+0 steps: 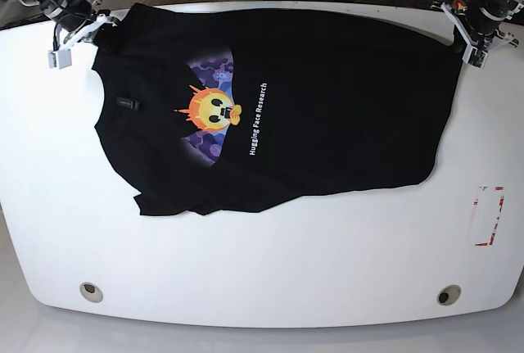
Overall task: Fold the T-shirt properly
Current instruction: 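Hold the shirt with both grippers and shake it flat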
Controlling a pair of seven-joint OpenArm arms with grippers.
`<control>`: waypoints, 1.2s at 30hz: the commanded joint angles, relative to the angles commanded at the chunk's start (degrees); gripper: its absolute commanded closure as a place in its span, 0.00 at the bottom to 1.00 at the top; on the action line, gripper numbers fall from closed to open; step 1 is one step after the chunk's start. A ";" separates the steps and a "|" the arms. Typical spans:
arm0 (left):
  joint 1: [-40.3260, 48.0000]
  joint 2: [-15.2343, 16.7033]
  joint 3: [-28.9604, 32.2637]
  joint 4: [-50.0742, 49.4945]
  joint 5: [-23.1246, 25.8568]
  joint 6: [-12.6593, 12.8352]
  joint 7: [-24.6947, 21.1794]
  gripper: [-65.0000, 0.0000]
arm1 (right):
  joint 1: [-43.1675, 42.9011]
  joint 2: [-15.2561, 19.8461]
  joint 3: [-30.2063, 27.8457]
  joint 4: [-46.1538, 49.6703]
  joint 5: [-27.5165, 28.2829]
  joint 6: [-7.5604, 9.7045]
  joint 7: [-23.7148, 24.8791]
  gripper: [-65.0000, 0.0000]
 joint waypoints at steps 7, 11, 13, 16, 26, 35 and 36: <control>-3.16 0.44 0.44 3.52 0.00 0.35 0.18 0.99 | 2.73 0.35 -0.09 0.35 0.00 0.00 0.00 1.00; -8.88 2.81 0.53 6.33 0.97 0.44 0.18 0.99 | 6.51 0.44 -0.09 0.26 0.00 0.00 0.00 1.00; -13.71 3.78 1.85 7.65 4.57 0.44 0.26 0.99 | 9.32 0.44 -0.09 0.09 0.00 0.00 0.00 1.00; -19.25 4.48 3.87 8.44 10.81 0.09 0.26 0.99 | 12.84 0.62 -0.18 0.09 0.00 -0.18 0.00 1.00; -36.40 4.22 7.91 8.18 20.31 0.00 0.26 0.99 | 28.22 6.07 -5.80 -0.26 -0.53 -0.09 -0.09 1.00; -56.00 4.22 14.15 6.24 30.15 0.44 0.35 0.99 | 49.93 11.08 -15.65 -9.32 -6.59 0.18 -0.09 1.00; -58.11 4.22 14.15 6.24 30.24 0.44 0.35 0.99 | 52.75 12.13 -17.23 -11.16 -6.68 0.18 0.00 1.00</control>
